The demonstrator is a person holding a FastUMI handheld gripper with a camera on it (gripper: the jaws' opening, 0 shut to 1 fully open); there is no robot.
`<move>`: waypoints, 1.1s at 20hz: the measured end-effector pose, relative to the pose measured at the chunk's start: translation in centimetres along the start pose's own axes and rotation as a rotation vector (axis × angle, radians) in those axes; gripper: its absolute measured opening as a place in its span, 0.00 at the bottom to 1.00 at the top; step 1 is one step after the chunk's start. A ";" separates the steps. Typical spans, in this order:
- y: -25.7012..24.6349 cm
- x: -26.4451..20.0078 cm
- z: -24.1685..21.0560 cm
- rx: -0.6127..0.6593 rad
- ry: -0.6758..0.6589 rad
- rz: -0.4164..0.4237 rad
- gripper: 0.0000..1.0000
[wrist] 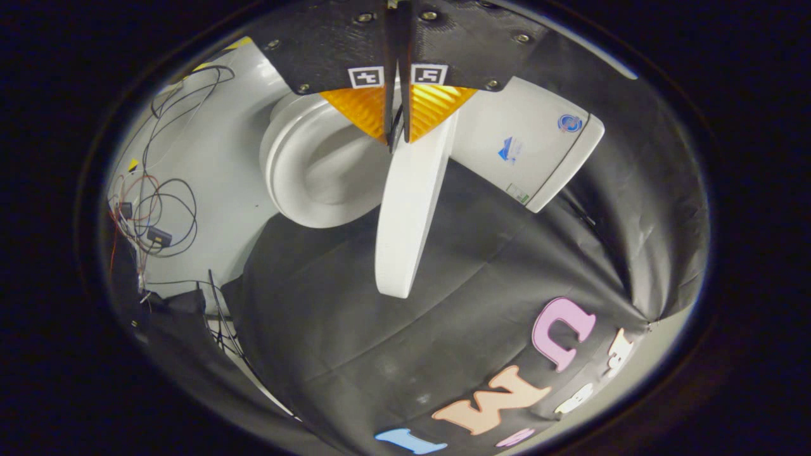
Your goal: Open the toilet lid.
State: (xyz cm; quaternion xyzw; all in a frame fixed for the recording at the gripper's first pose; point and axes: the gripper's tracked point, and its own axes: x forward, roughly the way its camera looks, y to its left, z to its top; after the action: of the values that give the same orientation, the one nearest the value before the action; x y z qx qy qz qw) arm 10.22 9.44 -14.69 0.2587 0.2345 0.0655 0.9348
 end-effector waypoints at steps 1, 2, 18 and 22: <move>0.3 0.0 0.1 -0.013 -0.002 -0.001 0.01; 0.5 -0.1 0.2 -0.024 -0.004 -0.001 0.01; 5.0 -1.1 1.0 -0.261 -0.050 -0.002 0.04; 5.9 -1.1 1.1 -0.267 -0.058 0.011 0.04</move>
State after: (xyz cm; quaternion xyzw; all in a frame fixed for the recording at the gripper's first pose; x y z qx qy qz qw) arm 9.74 13.71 -10.32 0.1352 0.1950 0.0937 0.9669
